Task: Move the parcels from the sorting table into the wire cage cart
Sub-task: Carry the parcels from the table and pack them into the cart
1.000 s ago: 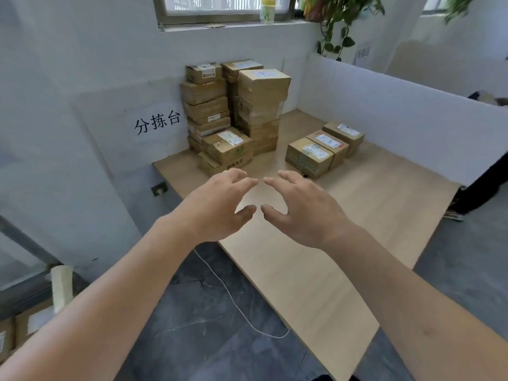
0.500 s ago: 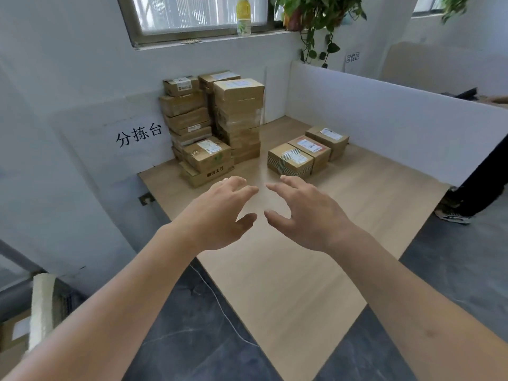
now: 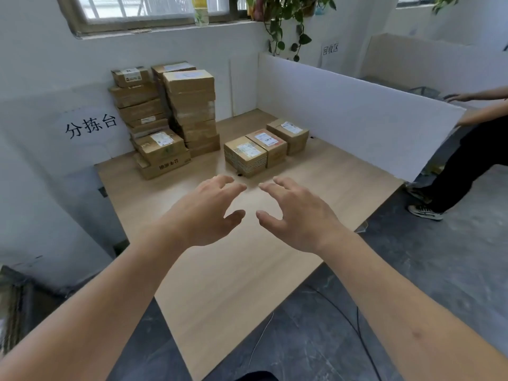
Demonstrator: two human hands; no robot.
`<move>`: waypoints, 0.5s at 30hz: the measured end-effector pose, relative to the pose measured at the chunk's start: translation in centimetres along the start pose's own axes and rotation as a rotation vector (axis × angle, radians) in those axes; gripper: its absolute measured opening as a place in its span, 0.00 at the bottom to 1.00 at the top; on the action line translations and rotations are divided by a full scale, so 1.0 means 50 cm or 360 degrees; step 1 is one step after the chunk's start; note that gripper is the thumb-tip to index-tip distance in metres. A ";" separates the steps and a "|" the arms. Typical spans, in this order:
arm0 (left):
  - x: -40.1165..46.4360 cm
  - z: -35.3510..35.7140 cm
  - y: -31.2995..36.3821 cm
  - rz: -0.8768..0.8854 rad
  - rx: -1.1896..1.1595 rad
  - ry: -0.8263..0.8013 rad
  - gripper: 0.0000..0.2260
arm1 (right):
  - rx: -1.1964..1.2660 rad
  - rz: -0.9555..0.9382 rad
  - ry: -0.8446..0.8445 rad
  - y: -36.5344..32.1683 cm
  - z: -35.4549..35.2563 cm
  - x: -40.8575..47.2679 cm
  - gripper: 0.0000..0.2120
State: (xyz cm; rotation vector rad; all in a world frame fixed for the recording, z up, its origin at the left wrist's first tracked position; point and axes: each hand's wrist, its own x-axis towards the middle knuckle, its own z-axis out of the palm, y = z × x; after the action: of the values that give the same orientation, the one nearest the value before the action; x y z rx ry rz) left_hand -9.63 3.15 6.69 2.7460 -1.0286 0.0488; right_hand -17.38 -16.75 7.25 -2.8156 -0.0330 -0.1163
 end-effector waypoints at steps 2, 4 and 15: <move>0.031 0.007 0.027 -0.0002 0.0006 0.0008 0.26 | 0.0007 0.0004 -0.0003 0.038 -0.011 0.003 0.30; 0.063 0.018 0.046 -0.0010 0.0002 0.0007 0.26 | 0.0005 0.0007 -0.0006 0.077 -0.021 0.014 0.30; 0.320 0.121 0.002 -0.0085 -0.0023 0.0040 0.26 | -0.0071 -0.0055 -0.0133 0.271 -0.011 0.254 0.30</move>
State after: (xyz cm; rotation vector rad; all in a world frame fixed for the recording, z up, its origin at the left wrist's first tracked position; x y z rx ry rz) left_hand 2.14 -8.51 2.46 2.7511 -0.9447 0.0667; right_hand -4.27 -29.64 4.55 -2.8638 -0.0999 -0.0072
